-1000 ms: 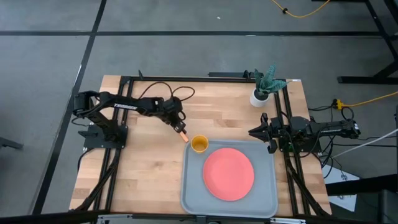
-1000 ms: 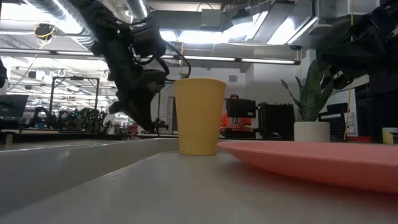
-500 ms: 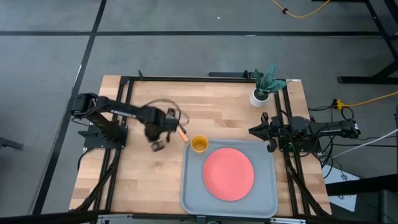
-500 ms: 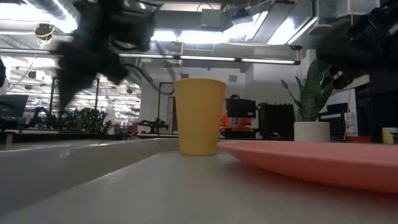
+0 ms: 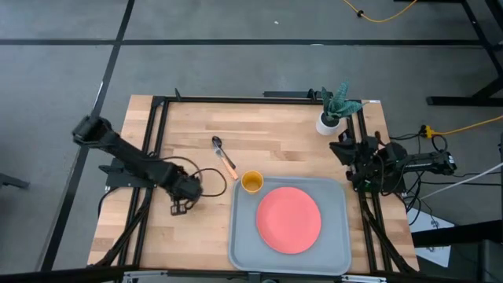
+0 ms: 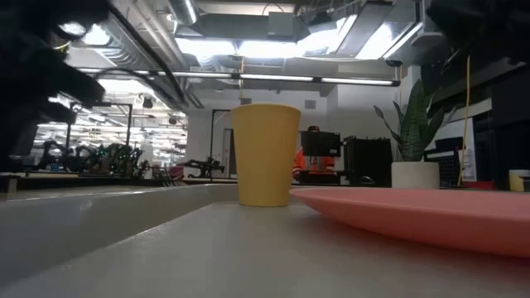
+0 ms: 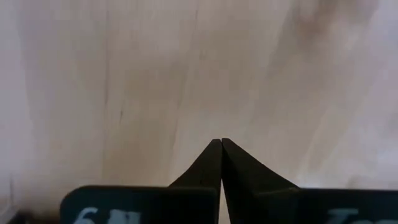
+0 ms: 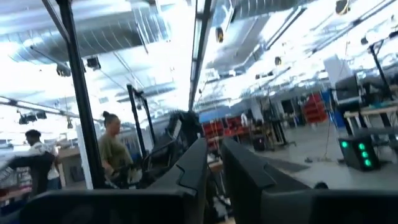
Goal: Pick and place plate/cup/fork/spoon on tray
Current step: Put the black spoon on the light blue serving tray to the right of the pink plate
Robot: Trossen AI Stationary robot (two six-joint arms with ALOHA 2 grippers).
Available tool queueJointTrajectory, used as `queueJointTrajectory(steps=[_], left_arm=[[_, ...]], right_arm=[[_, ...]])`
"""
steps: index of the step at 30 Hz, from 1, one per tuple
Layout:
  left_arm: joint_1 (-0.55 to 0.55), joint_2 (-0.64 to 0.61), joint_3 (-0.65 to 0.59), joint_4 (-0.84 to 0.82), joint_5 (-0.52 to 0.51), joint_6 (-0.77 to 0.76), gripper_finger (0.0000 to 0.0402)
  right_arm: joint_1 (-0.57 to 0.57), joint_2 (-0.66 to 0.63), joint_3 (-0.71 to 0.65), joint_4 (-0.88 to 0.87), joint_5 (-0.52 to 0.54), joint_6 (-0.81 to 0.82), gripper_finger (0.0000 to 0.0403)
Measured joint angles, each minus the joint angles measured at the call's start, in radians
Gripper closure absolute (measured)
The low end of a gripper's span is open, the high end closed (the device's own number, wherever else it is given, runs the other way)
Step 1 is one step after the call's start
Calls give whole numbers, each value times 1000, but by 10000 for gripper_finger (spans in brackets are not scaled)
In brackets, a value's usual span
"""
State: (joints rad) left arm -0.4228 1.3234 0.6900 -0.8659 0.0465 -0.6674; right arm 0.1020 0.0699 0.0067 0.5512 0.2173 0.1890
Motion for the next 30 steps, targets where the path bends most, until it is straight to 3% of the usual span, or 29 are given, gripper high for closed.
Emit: queueJointTrajectory(steps=[6,10,13,17,22,26,30], left_arm=[[-21,-232,-79,133,-234,34,402],[-21,-389,-159,349,-377,159,401],[-19,-486,-230,536,-426,266,402],[-3,-576,-331,802,-433,416,401],[39,-624,-455,1147,-418,598,401],[109,-625,-531,1402,-295,708,402],[184,-625,-565,1471,-168,718,402]], right_arm=[[-1,119,0,224,25,-73,347],[-1,249,48,322,29,-133,347],[-4,380,146,323,29,-173,347],[-23,598,319,256,22,-257,347],[-88,825,571,-127,110,-219,347],[-182,994,770,-408,152,-91,347],[-257,1160,931,-516,35,-54,347]])
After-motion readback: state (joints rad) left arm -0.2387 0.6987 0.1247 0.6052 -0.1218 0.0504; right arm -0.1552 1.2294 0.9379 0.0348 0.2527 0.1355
